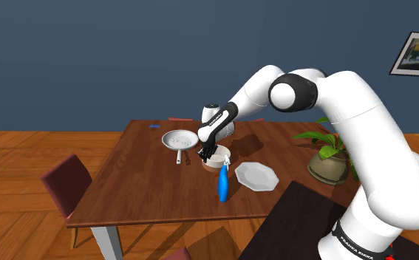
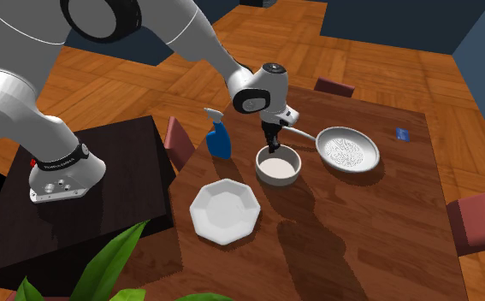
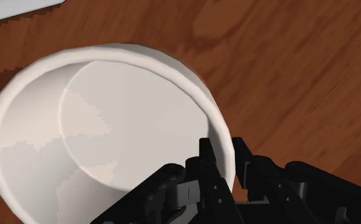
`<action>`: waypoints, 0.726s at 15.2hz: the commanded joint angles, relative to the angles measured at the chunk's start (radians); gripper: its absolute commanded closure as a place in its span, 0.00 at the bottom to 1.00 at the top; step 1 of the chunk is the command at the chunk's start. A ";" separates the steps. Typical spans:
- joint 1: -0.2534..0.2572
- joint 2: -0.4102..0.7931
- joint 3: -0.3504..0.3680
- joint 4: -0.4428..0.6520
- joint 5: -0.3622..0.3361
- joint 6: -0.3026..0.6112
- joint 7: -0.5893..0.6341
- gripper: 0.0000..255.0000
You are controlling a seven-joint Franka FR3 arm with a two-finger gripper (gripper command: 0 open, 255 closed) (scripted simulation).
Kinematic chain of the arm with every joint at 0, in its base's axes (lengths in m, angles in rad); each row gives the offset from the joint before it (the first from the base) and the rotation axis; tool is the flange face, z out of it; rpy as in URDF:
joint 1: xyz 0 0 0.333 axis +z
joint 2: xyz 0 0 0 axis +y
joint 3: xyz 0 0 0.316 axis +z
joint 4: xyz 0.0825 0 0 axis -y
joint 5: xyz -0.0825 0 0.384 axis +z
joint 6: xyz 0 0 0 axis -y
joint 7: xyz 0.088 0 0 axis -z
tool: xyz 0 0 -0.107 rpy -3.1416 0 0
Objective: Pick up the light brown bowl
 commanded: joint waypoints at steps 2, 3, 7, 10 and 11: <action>0.000 0.000 0.000 0.000 0.000 0.000 0.000 1.00; 0.000 0.000 0.000 0.000 0.000 0.000 0.000 1.00; 0.001 -0.031 -0.002 -0.011 -0.002 -0.020 0.000 1.00; 0.003 -0.064 -0.004 -0.022 -0.003 -0.042 0.000 1.00; 0.004 -0.075 -0.005 -0.025 -0.004 -0.050 0.000 1.00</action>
